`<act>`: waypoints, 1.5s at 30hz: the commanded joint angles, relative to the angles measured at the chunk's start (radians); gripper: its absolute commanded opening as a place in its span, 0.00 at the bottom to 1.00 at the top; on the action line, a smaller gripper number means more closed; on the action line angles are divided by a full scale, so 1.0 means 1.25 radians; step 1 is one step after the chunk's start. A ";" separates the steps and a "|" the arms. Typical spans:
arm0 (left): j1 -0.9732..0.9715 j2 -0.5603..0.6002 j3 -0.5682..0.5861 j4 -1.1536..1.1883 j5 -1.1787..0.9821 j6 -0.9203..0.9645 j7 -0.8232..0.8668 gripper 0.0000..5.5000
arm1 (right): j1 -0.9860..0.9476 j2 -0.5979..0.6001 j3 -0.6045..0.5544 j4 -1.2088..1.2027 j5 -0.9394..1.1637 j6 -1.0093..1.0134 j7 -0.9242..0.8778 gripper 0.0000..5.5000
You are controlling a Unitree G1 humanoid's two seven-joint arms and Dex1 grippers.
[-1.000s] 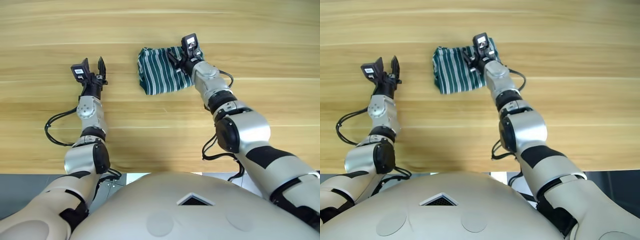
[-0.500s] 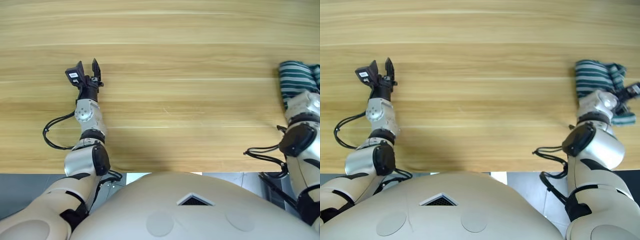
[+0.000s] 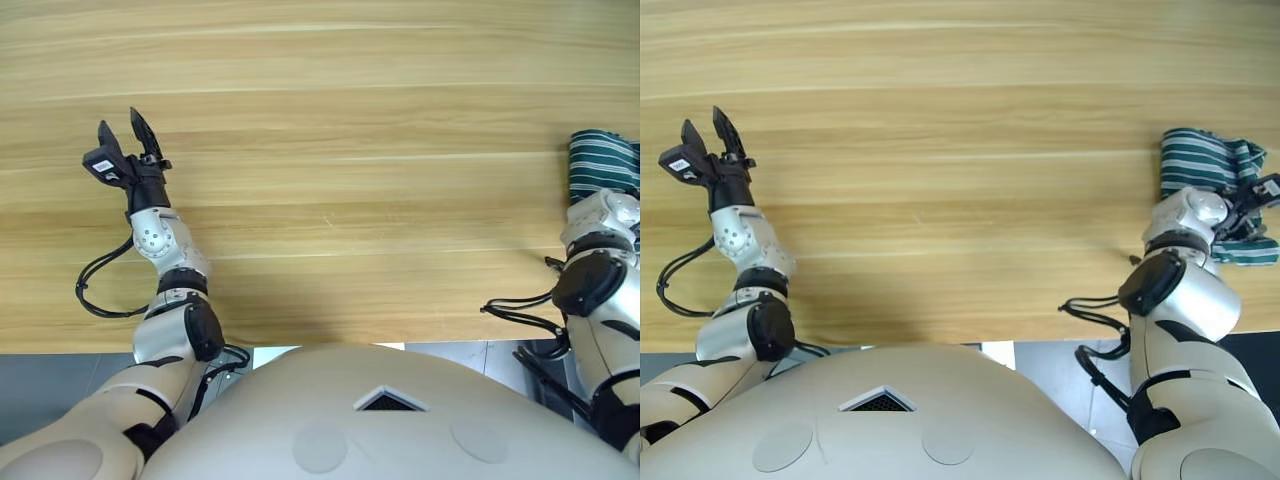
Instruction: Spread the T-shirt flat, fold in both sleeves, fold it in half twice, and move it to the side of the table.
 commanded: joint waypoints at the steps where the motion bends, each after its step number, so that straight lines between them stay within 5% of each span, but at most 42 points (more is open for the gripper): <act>1: 0.028 -0.064 -0.070 0.079 0.093 -0.004 0.066 0.51 | -0.112 0.112 0.180 -0.015 -0.144 -0.117 0.102 0.59; 6: -0.040 -0.110 -0.226 0.122 0.349 -0.011 0.347 0.51 | -0.042 0.422 0.406 -0.061 -0.274 -0.323 0.227 0.59; 9: -0.005 -0.128 -0.308 0.098 0.461 -0.042 0.468 0.51 | 0.077 0.480 0.510 -0.114 -0.367 -0.411 0.143 0.59; 13: 0.084 -0.168 -0.371 0.069 0.463 -0.090 0.427 0.55 | 0.207 0.491 0.580 -0.222 -0.434 -0.453 0.056 0.59; 18: 0.161 -0.199 -0.400 0.002 0.420 -0.103 0.381 0.72 | 0.303 0.477 0.615 -0.380 -0.467 -0.432 0.025 0.59; 27: 0.185 -0.229 -0.397 -0.035 0.360 -0.060 0.343 0.72 | 0.356 0.414 0.610 -0.498 -0.440 -0.371 0.090 0.59; 33: 0.164 -0.214 -0.364 -0.084 0.316 -0.050 0.376 0.73 | 0.408 0.396 0.584 -0.692 -0.402 -0.273 0.177 0.77; 36: 0.161 -0.196 -0.342 -0.116 0.294 -0.034 0.385 0.73 | 0.413 0.414 0.582 -0.748 -0.388 -0.214 0.199 0.77; 45: 0.348 -0.187 -0.290 -0.504 0.210 0.171 0.380 0.73 | 0.306 0.432 0.689 -0.621 -0.507 -0.208 0.149 0.77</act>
